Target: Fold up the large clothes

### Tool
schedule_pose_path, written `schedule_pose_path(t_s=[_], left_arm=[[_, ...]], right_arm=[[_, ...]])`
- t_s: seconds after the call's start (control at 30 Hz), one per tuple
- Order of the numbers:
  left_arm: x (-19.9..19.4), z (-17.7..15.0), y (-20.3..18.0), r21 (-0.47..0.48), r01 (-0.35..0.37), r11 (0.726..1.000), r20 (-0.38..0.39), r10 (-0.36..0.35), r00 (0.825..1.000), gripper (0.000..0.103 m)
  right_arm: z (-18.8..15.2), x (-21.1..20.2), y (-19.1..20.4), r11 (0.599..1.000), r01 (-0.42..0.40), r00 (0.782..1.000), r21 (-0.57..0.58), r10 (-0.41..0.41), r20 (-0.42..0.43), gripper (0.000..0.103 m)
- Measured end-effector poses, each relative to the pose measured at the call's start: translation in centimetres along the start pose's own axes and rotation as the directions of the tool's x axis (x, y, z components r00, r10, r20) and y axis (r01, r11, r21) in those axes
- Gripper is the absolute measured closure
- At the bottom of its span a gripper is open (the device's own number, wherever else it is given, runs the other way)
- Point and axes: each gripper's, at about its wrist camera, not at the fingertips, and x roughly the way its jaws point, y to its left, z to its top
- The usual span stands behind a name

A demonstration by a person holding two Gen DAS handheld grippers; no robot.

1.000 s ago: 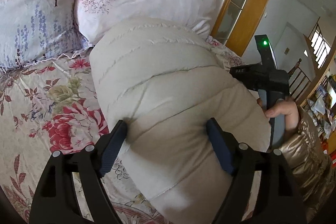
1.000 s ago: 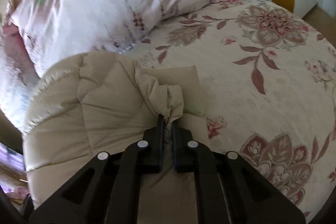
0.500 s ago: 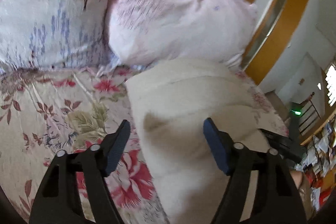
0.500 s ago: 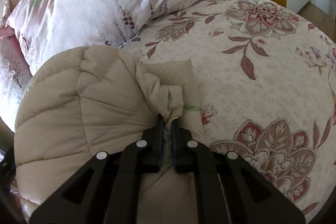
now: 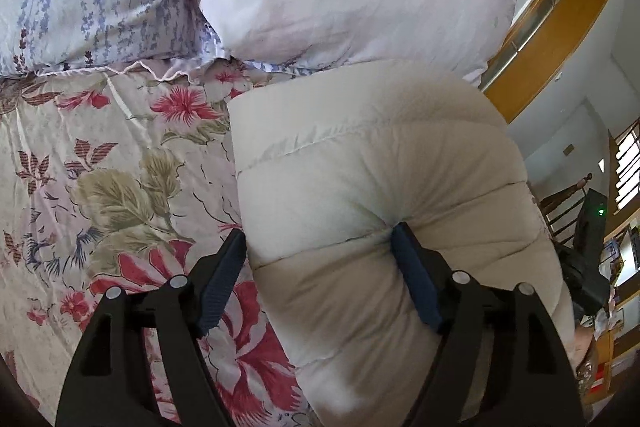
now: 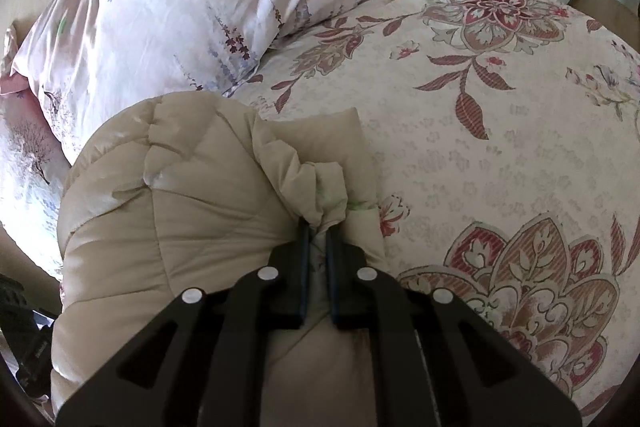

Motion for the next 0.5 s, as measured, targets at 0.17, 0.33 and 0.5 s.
schedule_pose_path(t_s=[0.17,0.33,0.5], left_arm=[[-5.2,-1.1,-1.0,0.054,0.002,0.999,0.106,-0.007,0.994,0.03],[-10.2,-3.2,-4.0,0.175,0.009,0.985,0.178,-0.04,0.983,0.03],[-9.6,-4.7,-6.6,0.259,0.008,0.966,0.104,-0.036,0.994,0.029]], right_arm=[[0.4,-3.5,-1.5,1.0,-0.029,0.999,0.007,0.029,0.029,0.054],[-2.3,-9.5,-0.2,0.985,-0.125,0.98,-0.122,0.142,0.137,0.055],[-4.9,-9.9,2.8,0.952,-0.158,0.982,-0.261,0.178,0.057,0.055]])
